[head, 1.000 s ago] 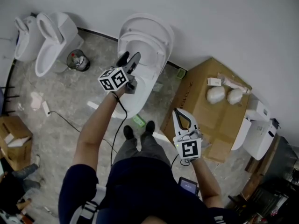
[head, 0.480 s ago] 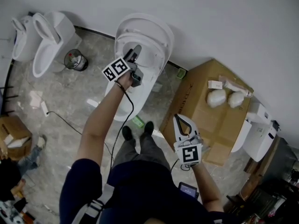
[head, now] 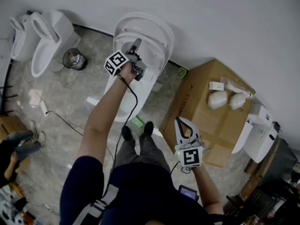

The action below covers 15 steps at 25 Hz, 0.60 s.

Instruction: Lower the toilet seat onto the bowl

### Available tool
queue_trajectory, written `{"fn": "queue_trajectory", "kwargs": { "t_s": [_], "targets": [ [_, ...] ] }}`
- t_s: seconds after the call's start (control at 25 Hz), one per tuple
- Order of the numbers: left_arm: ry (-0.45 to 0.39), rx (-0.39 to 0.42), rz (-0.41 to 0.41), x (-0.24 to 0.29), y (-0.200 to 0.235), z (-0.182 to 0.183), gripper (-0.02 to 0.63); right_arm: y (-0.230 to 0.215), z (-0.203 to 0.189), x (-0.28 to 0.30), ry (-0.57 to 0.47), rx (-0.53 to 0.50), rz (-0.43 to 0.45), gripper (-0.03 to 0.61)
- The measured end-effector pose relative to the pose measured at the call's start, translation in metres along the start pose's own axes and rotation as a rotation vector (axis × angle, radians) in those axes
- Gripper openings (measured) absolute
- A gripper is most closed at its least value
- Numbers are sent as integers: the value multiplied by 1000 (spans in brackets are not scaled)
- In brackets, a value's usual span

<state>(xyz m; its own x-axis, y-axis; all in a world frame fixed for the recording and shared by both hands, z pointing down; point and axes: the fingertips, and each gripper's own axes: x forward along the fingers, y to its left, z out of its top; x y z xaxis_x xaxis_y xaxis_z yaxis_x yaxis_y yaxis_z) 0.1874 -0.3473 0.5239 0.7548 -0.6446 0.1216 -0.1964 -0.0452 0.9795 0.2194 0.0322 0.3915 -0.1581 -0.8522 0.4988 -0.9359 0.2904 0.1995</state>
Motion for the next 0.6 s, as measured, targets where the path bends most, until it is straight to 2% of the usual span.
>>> {"fn": "queue_trajectory", "kwargs": {
  "t_s": [0.16,0.6],
  "targets": [
    [-14,-74,-6,11,8,1,307,-4,-7,2,12,15,0,20],
    [-36,-165,13,29,25,-1,327,-15,-20,6,40,21,1,20]
  ]
}}
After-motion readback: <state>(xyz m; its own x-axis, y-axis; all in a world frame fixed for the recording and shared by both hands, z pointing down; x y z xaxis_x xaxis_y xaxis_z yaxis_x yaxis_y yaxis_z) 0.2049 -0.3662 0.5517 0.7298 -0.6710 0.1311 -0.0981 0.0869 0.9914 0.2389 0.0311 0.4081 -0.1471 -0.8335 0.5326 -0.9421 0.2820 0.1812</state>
